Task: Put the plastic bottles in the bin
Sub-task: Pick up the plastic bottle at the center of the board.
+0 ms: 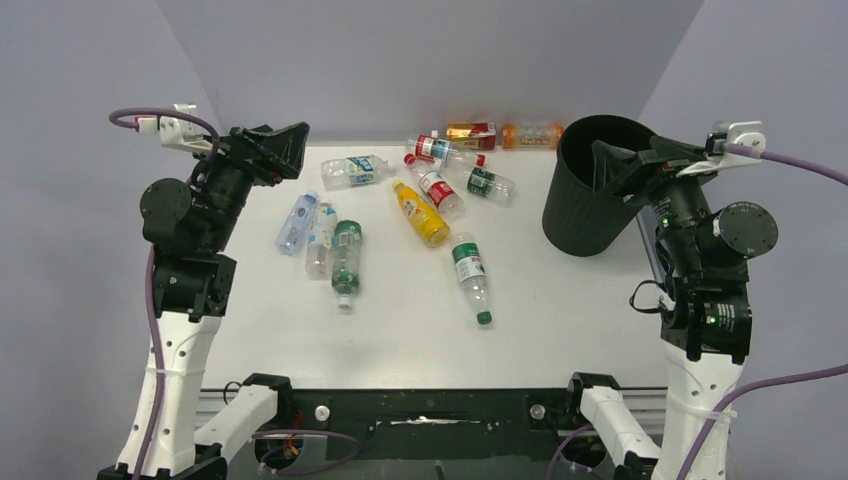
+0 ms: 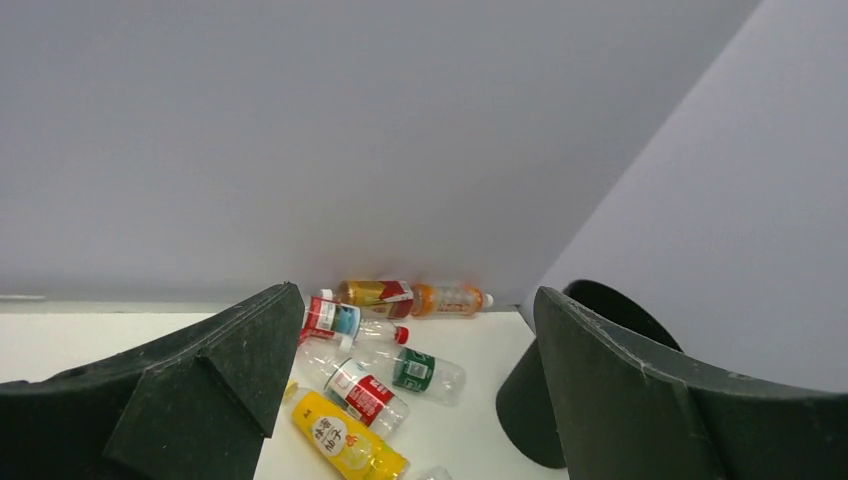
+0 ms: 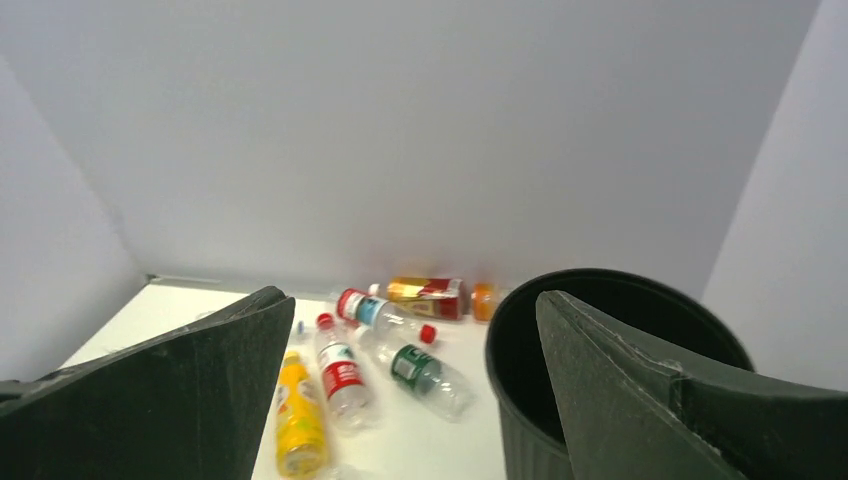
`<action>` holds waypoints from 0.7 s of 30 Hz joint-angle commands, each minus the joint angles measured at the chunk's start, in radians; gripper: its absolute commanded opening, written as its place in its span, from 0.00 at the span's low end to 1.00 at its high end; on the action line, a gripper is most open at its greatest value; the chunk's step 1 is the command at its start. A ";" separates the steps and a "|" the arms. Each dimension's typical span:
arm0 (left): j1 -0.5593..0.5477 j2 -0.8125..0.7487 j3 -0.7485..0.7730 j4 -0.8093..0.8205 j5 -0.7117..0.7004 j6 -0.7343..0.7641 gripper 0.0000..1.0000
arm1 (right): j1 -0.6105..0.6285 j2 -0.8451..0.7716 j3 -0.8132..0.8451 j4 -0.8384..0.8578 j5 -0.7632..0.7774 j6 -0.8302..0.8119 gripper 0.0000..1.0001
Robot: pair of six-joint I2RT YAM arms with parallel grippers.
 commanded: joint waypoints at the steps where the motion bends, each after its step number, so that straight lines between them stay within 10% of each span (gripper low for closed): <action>1: -0.004 -0.025 0.089 -0.074 0.174 0.045 0.87 | 0.004 -0.077 -0.026 0.028 -0.115 0.105 0.98; 8: -0.003 -0.031 0.072 -0.136 0.244 -0.047 0.87 | 0.005 -0.249 -0.167 0.026 0.013 0.239 0.98; 21: -0.005 0.039 -0.349 0.153 0.461 -0.338 0.86 | 0.012 0.002 -0.301 -0.242 -0.107 0.245 0.98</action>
